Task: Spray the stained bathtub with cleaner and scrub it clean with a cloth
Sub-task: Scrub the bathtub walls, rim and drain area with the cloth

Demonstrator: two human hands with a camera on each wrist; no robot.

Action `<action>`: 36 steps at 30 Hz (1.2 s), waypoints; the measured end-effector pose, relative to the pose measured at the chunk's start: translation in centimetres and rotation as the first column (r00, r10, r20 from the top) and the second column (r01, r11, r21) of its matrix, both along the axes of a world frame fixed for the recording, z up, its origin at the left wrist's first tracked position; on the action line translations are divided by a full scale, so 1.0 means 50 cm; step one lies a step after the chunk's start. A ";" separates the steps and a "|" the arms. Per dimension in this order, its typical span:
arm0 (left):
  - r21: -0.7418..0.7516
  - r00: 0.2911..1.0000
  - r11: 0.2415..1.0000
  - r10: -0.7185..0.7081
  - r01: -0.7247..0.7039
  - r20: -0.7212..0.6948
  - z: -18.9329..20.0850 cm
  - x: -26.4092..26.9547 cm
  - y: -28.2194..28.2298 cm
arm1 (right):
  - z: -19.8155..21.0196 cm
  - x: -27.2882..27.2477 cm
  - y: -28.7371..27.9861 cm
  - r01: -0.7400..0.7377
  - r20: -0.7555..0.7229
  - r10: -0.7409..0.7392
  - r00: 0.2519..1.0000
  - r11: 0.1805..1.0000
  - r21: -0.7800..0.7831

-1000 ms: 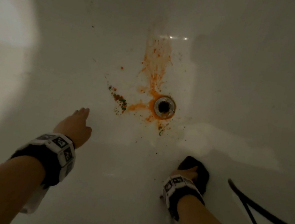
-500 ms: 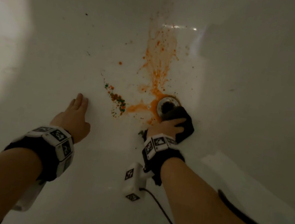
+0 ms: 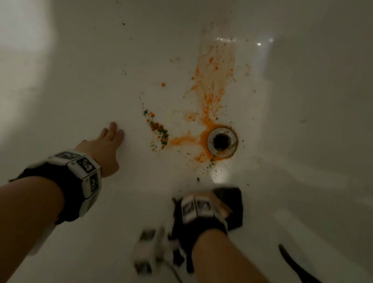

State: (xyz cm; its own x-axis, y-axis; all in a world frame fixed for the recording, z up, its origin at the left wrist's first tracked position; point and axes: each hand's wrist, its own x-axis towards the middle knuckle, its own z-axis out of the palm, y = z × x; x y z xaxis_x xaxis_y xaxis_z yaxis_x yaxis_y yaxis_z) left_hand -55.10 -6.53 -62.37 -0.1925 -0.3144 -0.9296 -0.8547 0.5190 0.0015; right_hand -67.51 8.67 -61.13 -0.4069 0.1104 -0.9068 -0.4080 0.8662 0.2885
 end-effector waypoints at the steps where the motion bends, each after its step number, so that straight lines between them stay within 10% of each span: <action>1: -0.004 1.000 1.000 -0.010 0.010 0.001 -0.001 0.000 0.002 | 0.010 -0.017 -0.029 -0.087 0.067 0.093 0.993 0.992 -0.089; 3: -0.010 1.000 1.000 -0.020 0.020 0.009 -0.001 -0.001 0.004 | 0.025 -0.060 -0.078 0.253 0.120 -0.225 0.967 0.911 -0.325; 5: -0.006 0.999 1.000 -0.028 0.028 0.023 0.002 -0.004 0.002 | 0.016 -0.105 -0.116 0.572 0.110 -0.613 0.782 0.637 -0.516; 7: 0.004 0.999 0.999 -0.032 0.032 0.036 0.009 -0.008 -0.002 | 0.005 -0.144 -0.147 0.428 -0.022 -0.603 0.797 0.591 -0.684; 11: 0.042 0.998 0.998 -0.045 0.043 0.054 0.018 -0.012 -0.015 | 0.033 -0.163 -0.116 -0.043 -0.212 -0.167 0.963 0.680 -0.732; 14: 0.066 0.998 0.997 -0.046 0.043 0.052 0.022 -0.010 -0.021 | 0.059 -0.108 -0.041 -0.184 0.025 0.282 0.959 0.689 -0.701; 18: 0.066 0.998 0.997 -0.052 0.049 0.044 0.024 -0.010 -0.021 | 0.030 -0.014 0.053 -0.483 0.324 0.766 0.556 0.614 -0.624; 21: 0.069 0.998 0.997 -0.044 0.042 0.040 0.021 -0.008 -0.018 | -0.005 0.026 0.083 -0.666 0.402 0.868 0.291 0.486 -0.566; 26: 0.047 1.000 0.999 -0.019 0.018 0.015 0.016 0.003 -0.011 | -0.028 0.007 0.103 -0.721 0.208 0.905 0.372 0.422 -0.549; 30: -0.012 1.000 1.000 -0.017 0.017 0.016 0.020 0.001 -0.003 | -0.042 -0.034 0.026 -0.696 0.012 0.803 0.595 0.523 -0.491; 36: -0.384 0.979 0.909 0.095 -0.160 -0.182 0.034 -0.039 -0.030 | -0.038 -0.068 -0.023 -0.552 0.046 0.704 0.709 0.594 -0.586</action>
